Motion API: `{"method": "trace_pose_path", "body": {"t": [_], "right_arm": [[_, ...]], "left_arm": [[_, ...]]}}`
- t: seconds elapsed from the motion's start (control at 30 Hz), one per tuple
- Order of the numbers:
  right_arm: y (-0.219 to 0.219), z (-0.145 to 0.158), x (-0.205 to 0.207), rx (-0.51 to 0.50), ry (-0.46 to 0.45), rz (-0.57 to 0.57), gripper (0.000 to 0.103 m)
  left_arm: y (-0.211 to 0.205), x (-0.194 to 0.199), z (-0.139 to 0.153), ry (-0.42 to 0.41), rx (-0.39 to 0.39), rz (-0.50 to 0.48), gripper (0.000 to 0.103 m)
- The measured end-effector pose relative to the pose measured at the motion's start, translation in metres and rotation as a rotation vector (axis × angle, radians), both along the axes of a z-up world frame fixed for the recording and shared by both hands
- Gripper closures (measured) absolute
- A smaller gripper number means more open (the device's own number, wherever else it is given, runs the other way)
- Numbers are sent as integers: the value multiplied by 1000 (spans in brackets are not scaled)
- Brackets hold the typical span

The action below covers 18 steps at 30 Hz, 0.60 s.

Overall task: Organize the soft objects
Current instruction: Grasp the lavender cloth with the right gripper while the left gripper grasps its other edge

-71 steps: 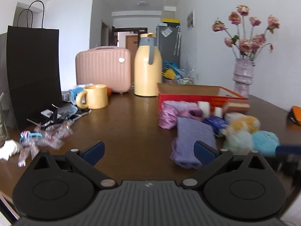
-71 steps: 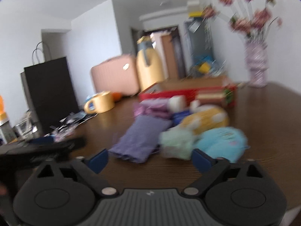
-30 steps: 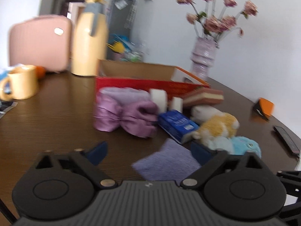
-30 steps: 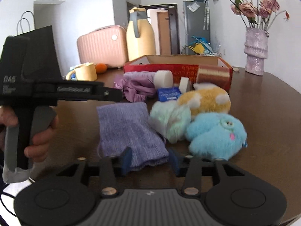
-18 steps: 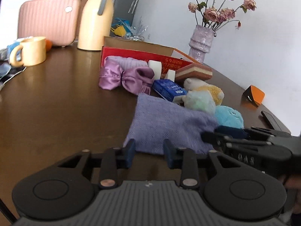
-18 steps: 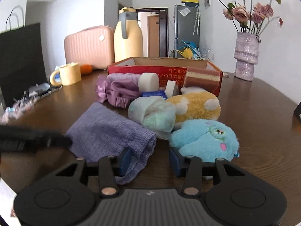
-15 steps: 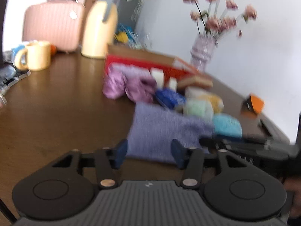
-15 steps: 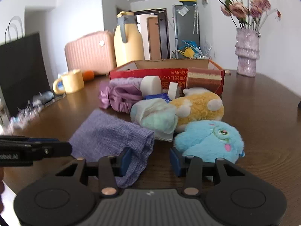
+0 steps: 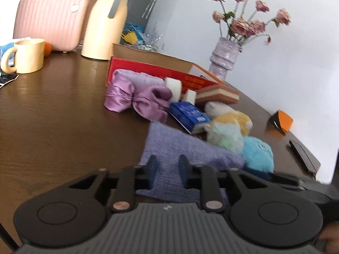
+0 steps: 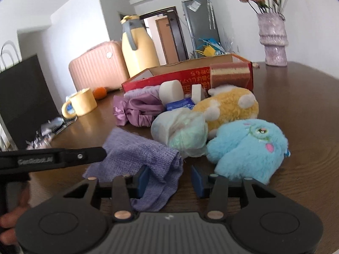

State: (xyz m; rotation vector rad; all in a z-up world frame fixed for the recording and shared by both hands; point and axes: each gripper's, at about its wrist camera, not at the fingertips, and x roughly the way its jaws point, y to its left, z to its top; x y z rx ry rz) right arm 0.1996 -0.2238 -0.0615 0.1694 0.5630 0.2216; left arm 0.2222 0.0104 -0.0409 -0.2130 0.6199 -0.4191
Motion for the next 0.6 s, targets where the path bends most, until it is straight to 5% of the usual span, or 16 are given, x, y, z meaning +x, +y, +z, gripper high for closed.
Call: {"method": "trace_pose_path", "body": {"t": [0.07,0.23,0.6], "right_arm": [[8,-1,-1,-66,-12,10,79],[15,2,-9,-138,-34,42,97],[-8,43,-28,-48,-166,88,99]], "left_arm": [[-5,-9,-1,1,17,-13,93],[-9,-29,-9,34,27,-5,100],[-15,-54,30,-113,35,-18,102]]}}
